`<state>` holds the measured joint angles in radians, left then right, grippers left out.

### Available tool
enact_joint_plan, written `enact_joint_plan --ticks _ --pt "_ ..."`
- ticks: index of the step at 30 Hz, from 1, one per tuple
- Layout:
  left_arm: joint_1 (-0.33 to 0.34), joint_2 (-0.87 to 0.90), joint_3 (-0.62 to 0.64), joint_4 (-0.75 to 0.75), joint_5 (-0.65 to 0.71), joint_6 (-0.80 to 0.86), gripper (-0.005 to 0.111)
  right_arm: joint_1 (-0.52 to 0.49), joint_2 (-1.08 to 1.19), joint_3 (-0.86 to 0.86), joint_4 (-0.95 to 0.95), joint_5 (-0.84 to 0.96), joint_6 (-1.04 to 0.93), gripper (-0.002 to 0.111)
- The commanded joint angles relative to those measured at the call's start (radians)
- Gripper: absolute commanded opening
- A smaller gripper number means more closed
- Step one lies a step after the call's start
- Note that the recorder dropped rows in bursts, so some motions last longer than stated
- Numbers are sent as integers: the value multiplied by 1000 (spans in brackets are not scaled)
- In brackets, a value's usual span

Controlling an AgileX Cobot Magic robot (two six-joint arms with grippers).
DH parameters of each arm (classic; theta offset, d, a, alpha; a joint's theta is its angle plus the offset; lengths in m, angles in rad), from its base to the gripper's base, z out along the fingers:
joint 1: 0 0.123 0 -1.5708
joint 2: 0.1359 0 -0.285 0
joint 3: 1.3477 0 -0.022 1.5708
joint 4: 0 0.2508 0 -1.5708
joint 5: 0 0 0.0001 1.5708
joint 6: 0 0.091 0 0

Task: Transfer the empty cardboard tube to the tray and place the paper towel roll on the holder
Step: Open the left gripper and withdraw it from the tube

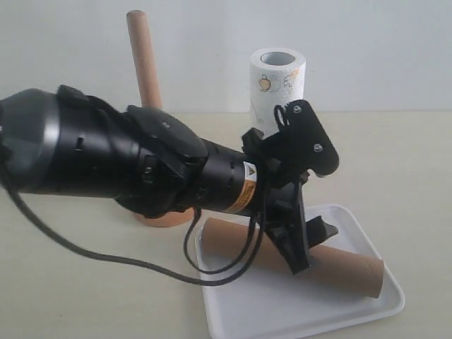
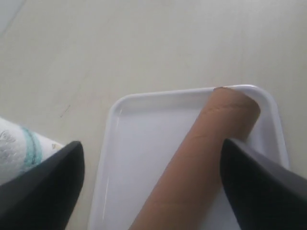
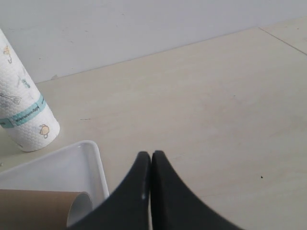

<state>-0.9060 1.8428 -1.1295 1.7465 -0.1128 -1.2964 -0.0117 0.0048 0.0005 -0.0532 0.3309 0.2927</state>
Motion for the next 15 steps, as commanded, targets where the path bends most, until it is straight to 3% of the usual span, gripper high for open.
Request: enact_joint_plan --ticks 1,8,11,15 --pt "1 -112 102 -2 43 -11 73 -7 -5 0 -5 -8 -3 0" --pt "1 -279 248 -7 54 -79 65 -7 -5 0 -5 -8 -3 0" --pt "1 -354 323 -7 120 -101 51 -7 -5 0 -5 -8 -3 0" --pt "1 -467 423 -45 130 -128 18 -7 -5 0 -5 -8 -3 0"
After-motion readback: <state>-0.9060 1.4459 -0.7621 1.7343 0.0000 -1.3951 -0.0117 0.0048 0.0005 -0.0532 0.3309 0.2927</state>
